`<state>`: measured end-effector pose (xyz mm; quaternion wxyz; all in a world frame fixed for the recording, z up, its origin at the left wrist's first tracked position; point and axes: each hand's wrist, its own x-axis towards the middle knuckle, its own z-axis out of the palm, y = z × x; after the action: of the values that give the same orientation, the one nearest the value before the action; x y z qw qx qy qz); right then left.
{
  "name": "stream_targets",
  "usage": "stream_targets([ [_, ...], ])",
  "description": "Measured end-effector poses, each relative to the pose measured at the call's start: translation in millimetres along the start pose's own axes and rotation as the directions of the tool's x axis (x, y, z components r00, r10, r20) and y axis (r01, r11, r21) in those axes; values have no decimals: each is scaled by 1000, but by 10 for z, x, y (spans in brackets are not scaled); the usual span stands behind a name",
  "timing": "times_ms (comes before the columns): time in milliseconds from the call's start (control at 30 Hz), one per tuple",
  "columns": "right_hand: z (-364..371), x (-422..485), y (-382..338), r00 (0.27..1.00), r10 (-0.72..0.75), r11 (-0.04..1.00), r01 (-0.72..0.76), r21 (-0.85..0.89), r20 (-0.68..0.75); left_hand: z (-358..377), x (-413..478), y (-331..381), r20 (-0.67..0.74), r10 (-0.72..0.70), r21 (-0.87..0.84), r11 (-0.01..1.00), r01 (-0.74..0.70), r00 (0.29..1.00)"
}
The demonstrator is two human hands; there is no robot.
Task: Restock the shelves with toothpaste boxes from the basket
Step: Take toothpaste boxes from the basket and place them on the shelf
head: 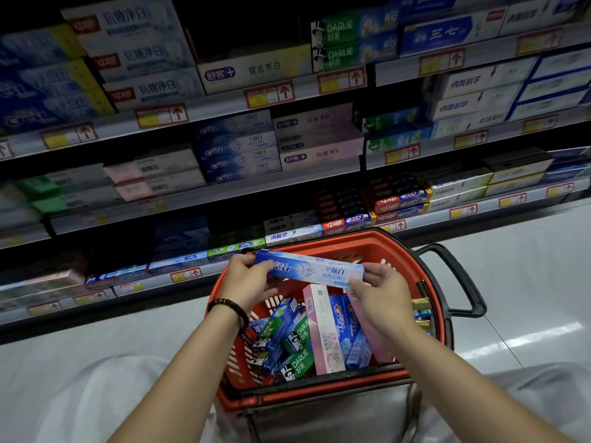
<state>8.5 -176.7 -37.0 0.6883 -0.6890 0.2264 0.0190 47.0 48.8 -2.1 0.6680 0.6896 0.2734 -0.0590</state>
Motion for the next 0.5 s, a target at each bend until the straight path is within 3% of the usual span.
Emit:
stream_targets([
  [500, -8, -27, -317, 992, -61, 973, 83, 217, -107, -140, -62, 428, 122, 158, 158, 972, -177, 980],
])
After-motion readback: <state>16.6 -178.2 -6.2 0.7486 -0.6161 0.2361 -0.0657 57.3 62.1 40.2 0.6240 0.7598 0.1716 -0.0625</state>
